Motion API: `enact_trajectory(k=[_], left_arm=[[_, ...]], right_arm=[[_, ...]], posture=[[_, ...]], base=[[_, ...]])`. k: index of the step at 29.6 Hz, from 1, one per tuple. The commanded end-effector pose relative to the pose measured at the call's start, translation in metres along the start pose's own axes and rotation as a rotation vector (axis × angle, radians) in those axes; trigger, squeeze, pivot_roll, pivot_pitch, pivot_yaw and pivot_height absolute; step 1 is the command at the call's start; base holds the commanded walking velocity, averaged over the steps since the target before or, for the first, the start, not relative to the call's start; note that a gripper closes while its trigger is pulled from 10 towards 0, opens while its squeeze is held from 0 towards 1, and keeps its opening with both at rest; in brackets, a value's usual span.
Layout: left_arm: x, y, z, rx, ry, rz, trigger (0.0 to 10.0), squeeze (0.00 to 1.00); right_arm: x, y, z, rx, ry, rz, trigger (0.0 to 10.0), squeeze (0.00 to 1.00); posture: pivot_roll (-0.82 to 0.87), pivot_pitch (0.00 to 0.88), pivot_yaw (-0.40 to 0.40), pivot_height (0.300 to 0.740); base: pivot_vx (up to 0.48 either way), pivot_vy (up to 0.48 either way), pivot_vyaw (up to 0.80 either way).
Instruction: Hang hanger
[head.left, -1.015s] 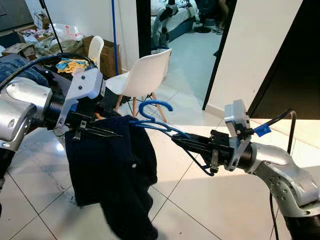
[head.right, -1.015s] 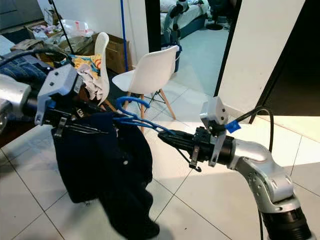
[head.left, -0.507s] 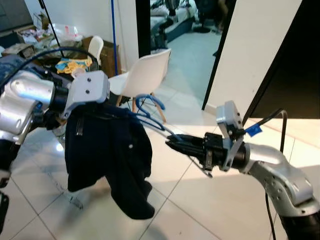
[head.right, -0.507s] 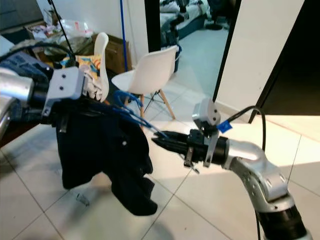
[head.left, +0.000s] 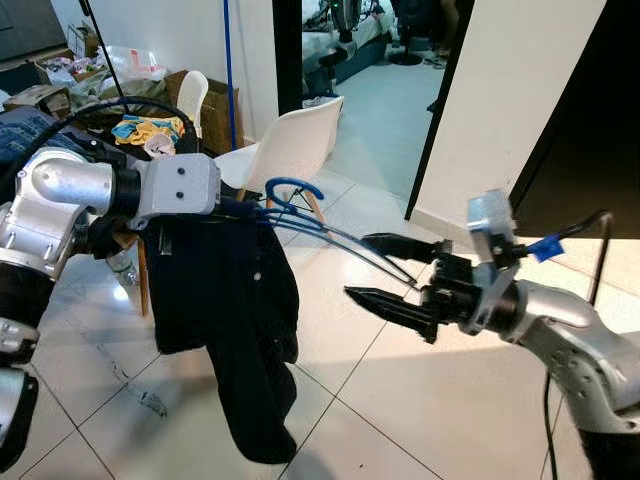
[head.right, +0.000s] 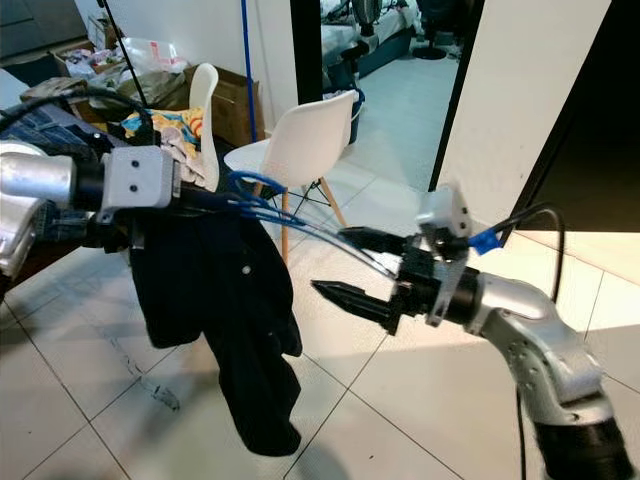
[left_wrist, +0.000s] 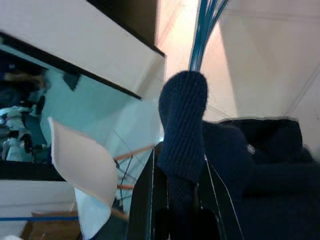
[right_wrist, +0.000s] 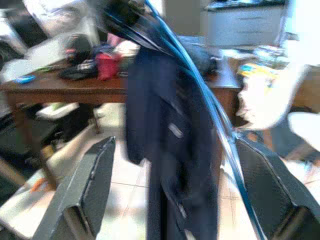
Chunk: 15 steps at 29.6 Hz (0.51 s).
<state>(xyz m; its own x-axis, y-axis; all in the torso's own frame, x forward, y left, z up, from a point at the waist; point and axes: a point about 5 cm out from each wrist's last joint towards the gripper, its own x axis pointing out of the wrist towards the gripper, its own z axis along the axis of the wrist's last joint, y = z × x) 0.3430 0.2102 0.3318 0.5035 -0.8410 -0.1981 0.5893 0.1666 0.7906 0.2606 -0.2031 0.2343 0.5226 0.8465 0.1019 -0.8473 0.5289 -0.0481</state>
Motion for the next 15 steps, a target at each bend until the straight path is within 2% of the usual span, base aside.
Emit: enact_trajectory(k=[1, 2, 6, 7, 8, 9, 12, 13, 14, 15], left_arm=[[-0.039, 0.033, 0.016, -0.049, -0.102, 0.164, 5.9, 0.00], [-0.048, 0.038, 0.017, -0.064, -0.120, 0.190, 5.9, 0.00], [-0.052, 0.041, 0.018, -0.069, -0.130, 0.203, 5.9, 0.00], [-0.054, 0.041, 0.021, -0.073, -0.162, 0.193, 9.4, 0.00], [-0.054, 0.041, 0.021, -0.073, -0.162, 0.193, 9.4, 0.00], [-0.057, 0.041, 0.023, -0.081, -0.198, 0.171, 10.0, 0.00], [-0.057, 0.039, 0.025, -0.098, -0.237, 0.136, 10.0, 0.00], [-0.055, 0.037, 0.028, -0.121, -0.287, 0.098, 10.0, 0.00], [-0.055, 0.037, 0.028, -0.121, -0.287, 0.098, 10.0, 0.00], [-0.051, 0.034, 0.033, -0.146, -0.350, 0.059, 10.0, 0.00]], right_arm=[[-0.037, -0.013, -0.006, 0.041, -0.002, -0.164, 10.0, 1.00], [-0.049, -0.014, -0.009, 0.055, 0.002, -0.211, 10.0, 1.00], [-0.054, -0.015, -0.010, 0.062, 0.004, -0.234, 10.0, 1.00], [-0.056, -0.014, -0.016, 0.087, 0.002, -0.263, 10.0, 1.00], [-0.056, -0.014, -0.016, 0.087, 0.002, -0.263, 10.0, 1.00], [-0.057, -0.015, -0.025, 0.110, 0.018, -0.300, 10.0, 1.00], [-0.050, -0.014, -0.035, 0.140, 0.045, -0.327, 10.0, 1.00], [-0.037, -0.010, -0.041, 0.174, 0.043, -0.310, 10.0, 0.67], [-0.037, -0.010, -0.041, 0.174, 0.043, -0.310, 10.0, 0.67], [-0.017, -0.002, -0.042, 0.203, 0.028, -0.249, 10.0, 0.00]], posture=[[0.04, 0.082, 0.039, 0.740], [0.04, 0.082, 0.039, 0.740], [0.04, 0.082, 0.039, 0.740], [0.03, 0.085, 0.039, 0.740], [0.03, 0.085, 0.039, 0.740], [0.03, 0.085, 0.038, 0.740], [0.04, 0.085, 0.037, 0.740], [0.03, 0.084, 0.035, 0.740], [0.03, 0.084, 0.035, 0.740], [0.04, 0.083, 0.033, 0.740]], base=[[0.000, 0.000, 0.00], [0.000, 0.000, 0.00], [0.000, 0.000, 0.00], [0.000, 0.000, 0.00], [0.000, 0.000, 0.00], [0.000, 0.000, 0.00], [0.000, 0.000, 0.00], [0.000, 0.000, 0.00], [0.000, 0.000, 0.00], [0.000, 0.000, 0.00]])
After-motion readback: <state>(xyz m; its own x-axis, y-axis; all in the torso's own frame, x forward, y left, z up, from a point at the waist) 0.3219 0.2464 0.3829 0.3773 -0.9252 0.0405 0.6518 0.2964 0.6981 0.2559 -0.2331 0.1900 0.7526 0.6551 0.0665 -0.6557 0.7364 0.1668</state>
